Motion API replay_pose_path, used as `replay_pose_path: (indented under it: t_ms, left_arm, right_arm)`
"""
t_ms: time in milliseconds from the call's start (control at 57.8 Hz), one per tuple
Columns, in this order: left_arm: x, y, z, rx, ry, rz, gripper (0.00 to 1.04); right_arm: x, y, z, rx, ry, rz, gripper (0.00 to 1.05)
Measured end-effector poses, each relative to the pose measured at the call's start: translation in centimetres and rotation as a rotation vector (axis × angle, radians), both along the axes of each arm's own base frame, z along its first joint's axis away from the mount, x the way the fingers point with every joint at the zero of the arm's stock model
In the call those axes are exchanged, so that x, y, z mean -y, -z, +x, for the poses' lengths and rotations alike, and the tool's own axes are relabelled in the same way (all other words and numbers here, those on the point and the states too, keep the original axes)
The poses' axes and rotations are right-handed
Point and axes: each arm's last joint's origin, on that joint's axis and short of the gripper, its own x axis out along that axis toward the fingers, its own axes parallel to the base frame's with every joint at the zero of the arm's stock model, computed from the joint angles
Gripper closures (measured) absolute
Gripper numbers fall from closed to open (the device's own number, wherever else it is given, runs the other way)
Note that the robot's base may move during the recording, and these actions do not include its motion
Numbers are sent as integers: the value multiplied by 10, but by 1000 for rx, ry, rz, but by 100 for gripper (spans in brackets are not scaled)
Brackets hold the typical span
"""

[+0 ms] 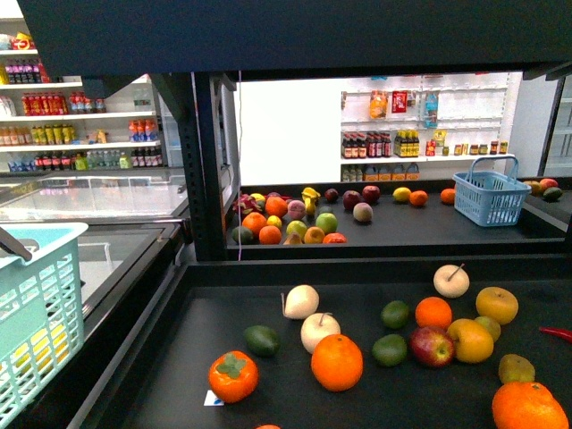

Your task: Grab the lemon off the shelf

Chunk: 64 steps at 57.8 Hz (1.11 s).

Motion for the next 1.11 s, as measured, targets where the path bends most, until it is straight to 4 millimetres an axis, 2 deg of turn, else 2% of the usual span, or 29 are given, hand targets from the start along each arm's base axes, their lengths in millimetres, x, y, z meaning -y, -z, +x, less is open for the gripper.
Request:
replay_pose_path:
  t_ms: [208, 433, 571, 779, 865, 917, 969, 1055, 1107]
  left_arm:
    - [-1, -22, -12, -117, -3, 104, 8]
    - [12, -63, -37, -252, 39, 392, 8]
    - [33, -89, -61, -328, 90, 611, 8]
    - [78, -113, -123, -351, 210, 902, 8]
    - [104, -119, -150, -225, 45, 1144, 22]
    - [127, -115, -173, -191, -24, 1234, 33]
    - [141, -108, -192, -168, -23, 1277, 41]
    - [147, -93, -219, -145, -18, 1319, 58]
    - [147, -85, -226, -144, -39, 1326, 66]
  right_arm:
    - [0, 0, 0, 0, 0, 0, 7]
    - [0, 0, 0, 0, 0, 0, 7]
    - [0, 0, 0, 0, 0, 0, 7]
    - [0, 0, 0, 0, 0, 0, 7]
    - [0, 0, 0, 0, -1, 0, 7]
    - [0, 0, 0, 0, 0, 0, 7]
    - [0, 0, 0, 0, 0, 0, 7]
    - [0, 0, 0, 0, 0, 1, 7]
    - [0, 0, 0, 0, 2, 1, 7]
